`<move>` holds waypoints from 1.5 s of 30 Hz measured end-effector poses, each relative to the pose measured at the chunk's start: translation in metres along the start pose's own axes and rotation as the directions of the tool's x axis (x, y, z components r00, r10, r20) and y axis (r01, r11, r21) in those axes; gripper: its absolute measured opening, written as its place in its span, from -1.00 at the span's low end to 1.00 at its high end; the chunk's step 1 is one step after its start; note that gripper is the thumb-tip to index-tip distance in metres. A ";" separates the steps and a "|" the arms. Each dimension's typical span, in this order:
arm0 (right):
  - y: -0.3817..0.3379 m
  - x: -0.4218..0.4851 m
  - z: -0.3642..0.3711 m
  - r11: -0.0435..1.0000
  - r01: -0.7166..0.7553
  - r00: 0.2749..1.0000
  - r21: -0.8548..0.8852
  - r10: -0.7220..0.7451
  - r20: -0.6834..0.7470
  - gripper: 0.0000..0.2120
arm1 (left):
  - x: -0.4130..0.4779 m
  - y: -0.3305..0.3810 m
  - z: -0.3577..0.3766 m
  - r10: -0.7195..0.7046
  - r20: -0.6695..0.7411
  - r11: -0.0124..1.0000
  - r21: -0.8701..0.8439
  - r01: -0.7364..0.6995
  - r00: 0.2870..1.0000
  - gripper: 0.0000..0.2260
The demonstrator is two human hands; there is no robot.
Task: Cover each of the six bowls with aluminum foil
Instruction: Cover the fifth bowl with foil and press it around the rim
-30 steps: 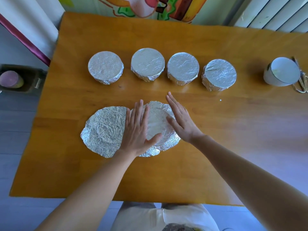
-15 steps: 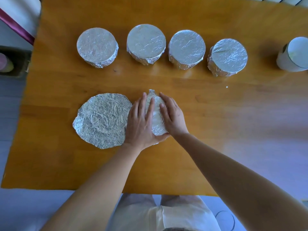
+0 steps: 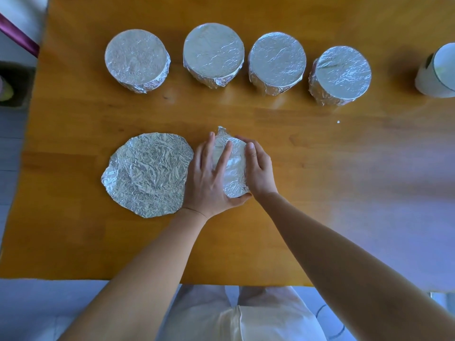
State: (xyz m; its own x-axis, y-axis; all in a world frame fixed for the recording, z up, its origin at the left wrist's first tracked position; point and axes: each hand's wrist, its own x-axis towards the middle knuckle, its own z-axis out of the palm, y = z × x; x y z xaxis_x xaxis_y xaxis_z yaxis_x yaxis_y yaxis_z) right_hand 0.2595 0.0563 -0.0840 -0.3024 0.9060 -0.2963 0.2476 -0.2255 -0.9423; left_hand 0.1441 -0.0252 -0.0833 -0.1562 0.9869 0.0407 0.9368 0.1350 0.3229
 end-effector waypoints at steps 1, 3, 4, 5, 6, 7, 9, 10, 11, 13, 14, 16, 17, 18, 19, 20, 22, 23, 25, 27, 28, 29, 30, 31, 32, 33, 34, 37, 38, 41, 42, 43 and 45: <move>-0.001 0.000 0.000 0.999 -0.021 1.000 0.031 0.021 0.003 -0.67 | 0.000 0.000 0.000 0.000 -0.001 1.000 0.005 0.000 1.000 0.02; -0.003 -0.001 0.001 0.992 -0.066 0.998 0.104 0.064 0.017 -0.69 | 0.000 0.000 0.000 -0.002 0.004 1.000 0.012 0.002 1.000 0.02; -0.004 -0.001 0.000 0.989 -0.084 0.996 0.125 0.081 0.028 -0.69 | 0.000 0.000 0.000 -0.004 0.010 1.000 0.014 0.004 1.000 0.03; -0.005 -0.001 -0.001 0.986 -0.098 0.995 0.136 0.093 0.043 -0.69 | 0.000 0.001 -0.002 -0.008 0.024 1.000 0.024 0.008 1.000 0.05; -0.006 0.000 -0.002 0.984 -0.111 0.993 0.137 0.104 0.056 -0.68 | 0.000 0.002 -0.003 -0.014 0.044 0.999 0.044 0.012 0.999 0.08; -0.008 0.001 -0.003 0.982 -0.124 0.991 0.142 0.115 0.070 -0.68 | 0.000 0.002 -0.005 -0.020 0.064 0.997 0.071 0.015 0.998 0.11; -0.012 0.002 -0.006 0.976 -0.158 0.985 0.148 0.145 0.095 -0.68 | -0.001 0.003 -0.011 -0.027 0.098 0.993 0.113 0.016 0.995 0.17; -0.014 0.003 -0.007 0.976 -0.164 0.983 0.143 0.151 0.102 -0.67 | -0.001 0.004 -0.014 -0.024 0.106 0.992 0.125 0.011 0.994 0.19; -0.014 0.004 -0.009 0.976 -0.172 0.982 0.131 0.159 0.105 -0.67 | -0.002 0.005 -0.015 -0.018 0.111 0.992 0.125 0.004 0.994 0.20; -0.016 0.002 -0.013 0.983 -0.161 0.982 0.084 0.152 0.108 -0.65 | -0.008 0.004 -0.021 -0.006 0.082 0.995 0.104 -0.002 0.997 0.18; -0.017 0.002 -0.017 0.986 -0.156 0.983 0.059 0.150 0.107 -0.64 | -0.011 0.002 -0.023 -0.013 0.053 0.997 0.077 0.009 0.998 0.15; -0.022 0.002 -0.027 0.992 -0.128 0.988 0.006 0.127 0.085 -0.64 | -0.019 0.001 -0.027 -0.085 -0.055 0.996 -0.013 0.085 0.995 0.03; -0.025 0.003 -0.033 0.996 -0.085 0.994 -0.040 0.088 0.061 -0.66 | -0.023 0.003 -0.029 -0.160 -0.118 0.986 -0.072 0.153 0.980 -0.03; -0.029 0.006 -0.038 0.995 -0.033 0.999 -0.091 0.037 0.039 -0.69 | -0.026 0.007 -0.030 -0.253 -0.163 0.963 -0.137 0.232 0.954 -0.08; -0.034 0.009 -0.042 0.990 0.021 0.999 -0.137 -0.017 0.034 -0.72 | -0.029 0.014 -0.032 -0.355 -0.198 0.926 -0.206 0.315 0.914 -0.13; -0.040 0.013 -0.044 0.981 0.068 0.997 -0.182 -0.059 0.054 -0.73 | -0.032 0.023 -0.032 -0.455 -0.214 0.878 -0.273 0.394 0.865 -0.18; -0.051 0.021 -0.041 0.950 0.145 0.984 -0.277 -0.109 0.139 -0.74 | -0.035 0.044 -0.029 -0.634 -0.206 0.751 -0.395 0.529 0.745 -0.31; -0.055 0.023 -0.037 0.930 0.176 0.975 -0.323 -0.120 0.188 -0.75 | -0.035 0.052 -0.027 -0.706 -0.182 0.679 -0.447 0.582 0.684 -0.35; -0.055 0.026 -0.031 0.898 0.185 0.967 -0.398 -0.093 0.239 -0.74 | -0.030 0.061 -0.027 -0.817 -0.096 0.527 -0.523 0.670 0.569 -0.37; -0.053 0.027 -0.028 0.901 0.128 0.971 -0.415 -0.030 0.235 -0.73 | -0.022 0.059 -0.029 -0.880 0.008 0.395 -0.543 0.741 0.475 -0.39; -0.051 0.026 -0.029 0.907 0.098 0.973 -0.410 -0.001 0.231 -0.72 | -0.018 0.058 -0.032 -0.894 0.042 0.352 -0.550 0.757 0.446 -0.41; -0.049 0.025 -0.030 0.913 0.075 0.974 -0.401 0.020 0.226 -0.72 | -0.015 0.055 -0.033 -0.900 0.056 0.327 -0.568 0.755 0.432 -0.45; -0.047 0.024 -0.032 0.919 0.051 0.974 -0.391 0.040 0.221 -0.72 | -0.012 0.055 -0.035 -0.901 0.058 0.313 -0.598 0.738 0.429 -0.51; -0.047 0.024 -0.034 0.927 0.026 0.975 -0.375 0.059 0.214 -0.72 | -0.011 0.054 -0.035 -0.899 0.063 0.302 -0.629 0.716 0.434 -0.57; -0.045 0.024 -0.037 0.935 -0.004 0.975 -0.354 0.082 0.205 -0.71 | -0.009 0.054 -0.034 -0.892 0.064 0.302 -0.652 0.696 0.447 -0.59; -0.045 0.023 -0.039 0.943 -0.032 0.975 -0.331 0.103 0.198 -0.71 | -0.009 0.051 -0.032 -0.882 0.058 0.312 -0.670 0.673 0.467 -0.56; -0.043 0.022 -0.041 0.948 -0.058 0.976 -0.313 0.120 0.184 -0.70 | -0.008 0.050 -0.028 -0.870 0.050 0.323 -0.693 0.644 0.490 -0.52; -0.035 0.012 -0.049 0.959 -0.129 0.984 -0.253 0.156 0.090 -0.66 | -0.003 0.052 -0.022 -0.832 0.062 0.319 -0.759 0.567 0.551 -0.45; -0.030 0.006 -0.052 0.960 -0.153 0.985 -0.236 0.168 0.045 -0.65 | 0.002 0.053 -0.022 -0.813 0.071 0.329 -0.762 0.557 0.578 -0.45; -0.014 -0.020 -0.061 0.967 -0.207 0.978 -0.147 0.200 -0.061 -0.67 | 0.014 0.053 -0.020 -0.714 0.060 0.428 -0.750 0.503 0.697 -0.43; -0.009 -0.028 -0.063 0.968 -0.228 0.972 -0.103 0.220 -0.084 -0.67 | 0.016 0.050 -0.020 -0.662 0.047 0.480 -0.739 0.472 0.748 -0.40; -0.006 -0.037 -0.065 0.966 -0.251 0.964 -0.063 0.243 -0.105 -0.67 | 0.018 0.046 -0.019 -0.603 0.036 0.540 -0.717 0.441 0.797 -0.38; -0.002 -0.051 -0.071 0.962 -0.267 0.951 -0.054 0.254 -0.178 -0.71 | 0.018 0.042 -0.018 -0.517 -0.002 0.656 -0.643 0.395 0.856 -0.38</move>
State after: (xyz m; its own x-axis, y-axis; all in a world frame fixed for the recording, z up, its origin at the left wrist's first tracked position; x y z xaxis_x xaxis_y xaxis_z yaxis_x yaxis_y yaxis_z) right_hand 0.3399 0.0360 -0.0564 -0.0605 0.8678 -0.4932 0.3683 -0.4399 -0.8191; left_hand 0.1749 -0.0033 -0.0517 -0.6188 0.7747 -0.1304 0.3520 0.4218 0.8356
